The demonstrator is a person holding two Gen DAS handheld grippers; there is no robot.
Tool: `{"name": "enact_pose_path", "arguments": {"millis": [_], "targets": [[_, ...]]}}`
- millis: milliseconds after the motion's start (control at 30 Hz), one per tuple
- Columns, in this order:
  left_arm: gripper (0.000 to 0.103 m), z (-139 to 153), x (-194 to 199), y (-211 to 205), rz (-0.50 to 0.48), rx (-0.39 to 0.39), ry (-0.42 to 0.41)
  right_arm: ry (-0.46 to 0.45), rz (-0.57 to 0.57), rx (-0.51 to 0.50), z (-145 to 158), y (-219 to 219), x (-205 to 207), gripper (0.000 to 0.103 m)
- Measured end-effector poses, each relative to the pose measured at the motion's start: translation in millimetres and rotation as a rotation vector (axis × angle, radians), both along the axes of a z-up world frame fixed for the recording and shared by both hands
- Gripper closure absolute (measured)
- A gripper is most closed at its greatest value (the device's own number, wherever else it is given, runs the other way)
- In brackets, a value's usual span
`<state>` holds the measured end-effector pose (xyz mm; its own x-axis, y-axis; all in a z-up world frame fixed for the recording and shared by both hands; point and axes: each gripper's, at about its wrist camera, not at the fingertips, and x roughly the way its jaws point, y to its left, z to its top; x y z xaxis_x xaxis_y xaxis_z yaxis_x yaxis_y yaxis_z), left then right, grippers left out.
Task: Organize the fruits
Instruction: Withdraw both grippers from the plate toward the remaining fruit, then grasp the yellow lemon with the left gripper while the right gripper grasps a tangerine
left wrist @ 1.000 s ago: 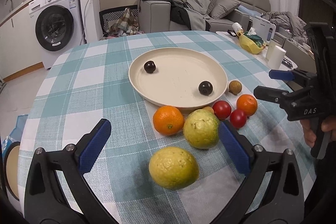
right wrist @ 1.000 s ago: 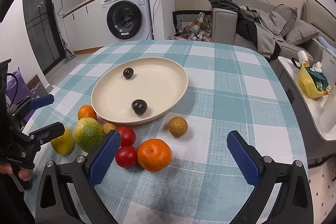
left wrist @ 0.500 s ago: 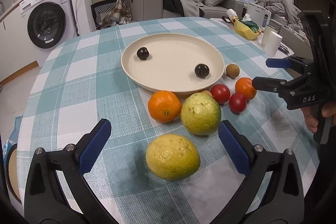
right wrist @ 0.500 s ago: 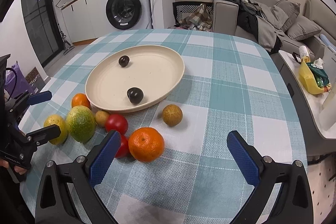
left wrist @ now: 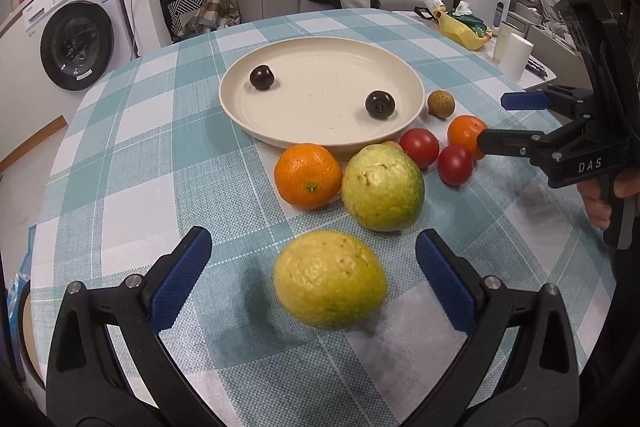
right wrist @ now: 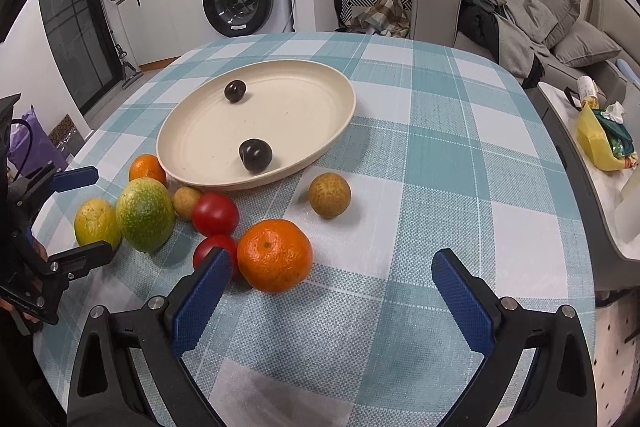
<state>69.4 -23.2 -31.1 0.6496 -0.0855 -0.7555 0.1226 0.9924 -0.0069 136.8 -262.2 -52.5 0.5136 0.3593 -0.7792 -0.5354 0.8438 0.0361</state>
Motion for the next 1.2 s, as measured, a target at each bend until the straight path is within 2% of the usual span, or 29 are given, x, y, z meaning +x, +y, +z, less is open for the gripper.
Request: {"name": "enact_pose_path", "arguments": {"millis": [133,200,300,600,767,867,1067,1100,1167,1200], "targets": [[0.002,-3,1,0,-0.012,-0.001,0.021,0.013,0.007,0.018,0,-1,1,0.003],[0.002,-5,1,0,-0.015,0.002,0.026,0.028,0.015,0.031,-1,-2,2,0.013],[0.002,-6,1,0,-0.020,-0.001,0.033,0.055,0.031,0.053,-2,-2,3,0.021],[0.002,-9,1,0,-0.035,-0.004,0.052,0.077,0.060,0.077,-5,2,1,0.030],[0.007,-11,1,-2,-0.051,-0.006,0.062,0.080,0.074,0.081,-6,4,-1,0.037],[0.015,-13,1,-2,-0.057,-0.007,0.071,0.082,0.080,0.088,-5,4,-2,0.040],[0.039,-17,2,-4,-0.073,-0.011,0.087,0.089,0.090,0.104,-6,5,-2,0.047],[0.046,-17,2,-4,-0.079,-0.016,0.090,0.090,0.091,0.106,-5,5,-2,0.049],[0.053,-17,2,-5,-0.082,-0.008,0.085,0.092,0.093,0.112,-5,5,-3,0.050],[0.053,-17,2,-4,-0.086,-0.015,0.087,0.092,0.094,0.113,-5,5,-3,0.051]]}}
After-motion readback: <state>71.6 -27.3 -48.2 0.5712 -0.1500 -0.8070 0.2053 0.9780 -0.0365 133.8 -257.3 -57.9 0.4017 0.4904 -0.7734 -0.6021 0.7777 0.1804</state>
